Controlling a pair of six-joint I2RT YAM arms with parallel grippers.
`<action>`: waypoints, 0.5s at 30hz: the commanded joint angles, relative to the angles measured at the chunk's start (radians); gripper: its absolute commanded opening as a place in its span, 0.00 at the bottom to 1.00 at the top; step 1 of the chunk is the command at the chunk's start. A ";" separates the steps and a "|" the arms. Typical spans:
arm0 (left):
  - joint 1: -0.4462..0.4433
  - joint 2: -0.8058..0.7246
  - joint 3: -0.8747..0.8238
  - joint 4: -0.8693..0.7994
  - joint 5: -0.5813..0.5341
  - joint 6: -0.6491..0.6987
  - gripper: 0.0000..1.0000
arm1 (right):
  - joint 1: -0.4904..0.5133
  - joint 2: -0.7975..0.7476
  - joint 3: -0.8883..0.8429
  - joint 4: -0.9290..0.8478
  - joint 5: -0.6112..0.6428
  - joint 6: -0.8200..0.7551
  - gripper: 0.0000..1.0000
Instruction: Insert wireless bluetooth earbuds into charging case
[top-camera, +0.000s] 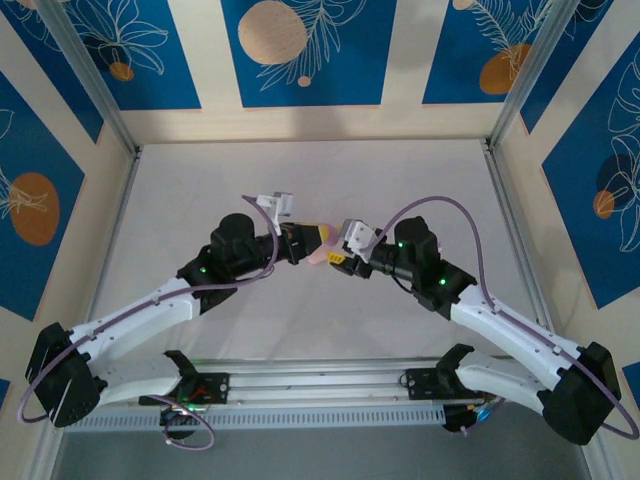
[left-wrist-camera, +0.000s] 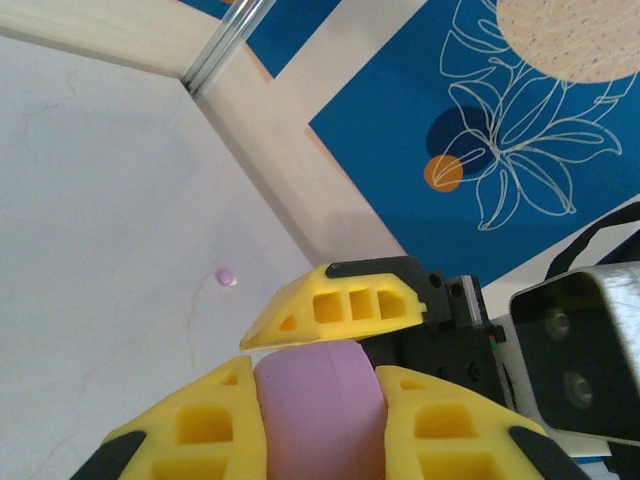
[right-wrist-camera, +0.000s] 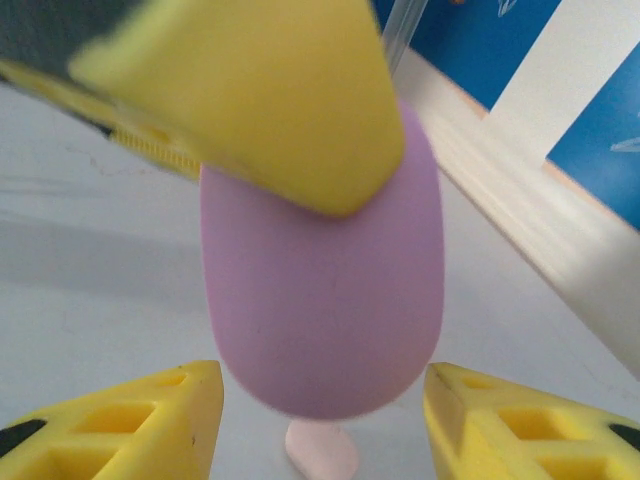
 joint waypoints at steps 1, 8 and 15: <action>-0.005 -0.020 -0.007 0.066 0.016 -0.058 0.08 | -0.010 -0.008 0.004 0.132 -0.057 0.015 0.56; -0.004 -0.025 -0.011 0.084 0.021 -0.085 0.08 | -0.025 -0.007 0.014 0.153 -0.084 0.020 0.46; -0.005 -0.044 -0.019 0.079 0.008 -0.069 0.09 | -0.058 -0.025 0.025 0.084 -0.146 0.041 0.32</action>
